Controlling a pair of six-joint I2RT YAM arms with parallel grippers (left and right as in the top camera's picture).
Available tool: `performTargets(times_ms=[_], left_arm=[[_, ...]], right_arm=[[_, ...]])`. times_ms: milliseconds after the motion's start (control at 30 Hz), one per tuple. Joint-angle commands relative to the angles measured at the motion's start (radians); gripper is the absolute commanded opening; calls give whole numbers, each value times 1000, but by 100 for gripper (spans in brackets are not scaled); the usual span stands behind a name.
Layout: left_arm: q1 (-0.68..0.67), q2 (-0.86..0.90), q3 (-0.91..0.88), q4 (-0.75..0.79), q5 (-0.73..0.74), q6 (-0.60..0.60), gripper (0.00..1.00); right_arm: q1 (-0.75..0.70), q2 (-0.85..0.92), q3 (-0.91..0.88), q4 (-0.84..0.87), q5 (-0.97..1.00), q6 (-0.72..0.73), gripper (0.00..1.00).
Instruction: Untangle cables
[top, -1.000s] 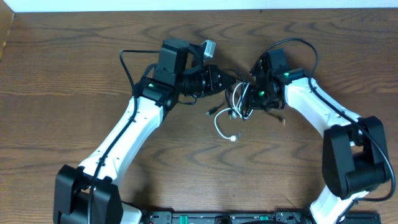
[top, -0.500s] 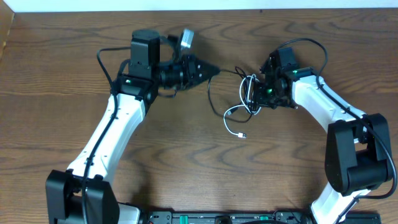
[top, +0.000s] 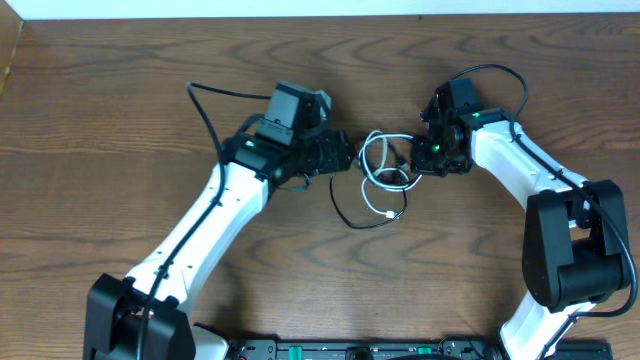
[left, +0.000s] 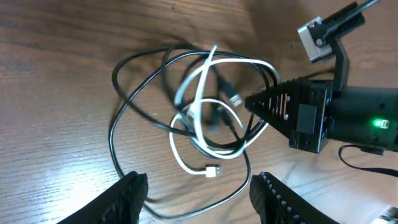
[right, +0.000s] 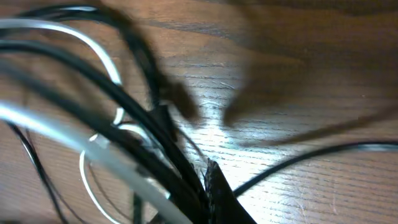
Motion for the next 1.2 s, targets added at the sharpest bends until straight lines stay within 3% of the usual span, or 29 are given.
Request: performTargets(times_ms=[0, 500, 733, 967, 1167], left_arm=[[-43, 13, 2, 8, -67, 19, 58], [-196, 208, 2, 124, -63, -160, 56], [-206, 294, 2, 178, -63, -233, 50], [-206, 348, 2, 181, -63, -252, 50], [-206, 397, 2, 220, -68, -344, 50]], right_arm=[[-3, 7, -1, -3, 4, -8, 1], [-3, 7, -1, -5, 4, -8, 1], [-3, 7, -1, -8, 5, -8, 1], [-3, 7, -1, -8, 5, -9, 1], [-3, 7, -1, -8, 5, -9, 1]])
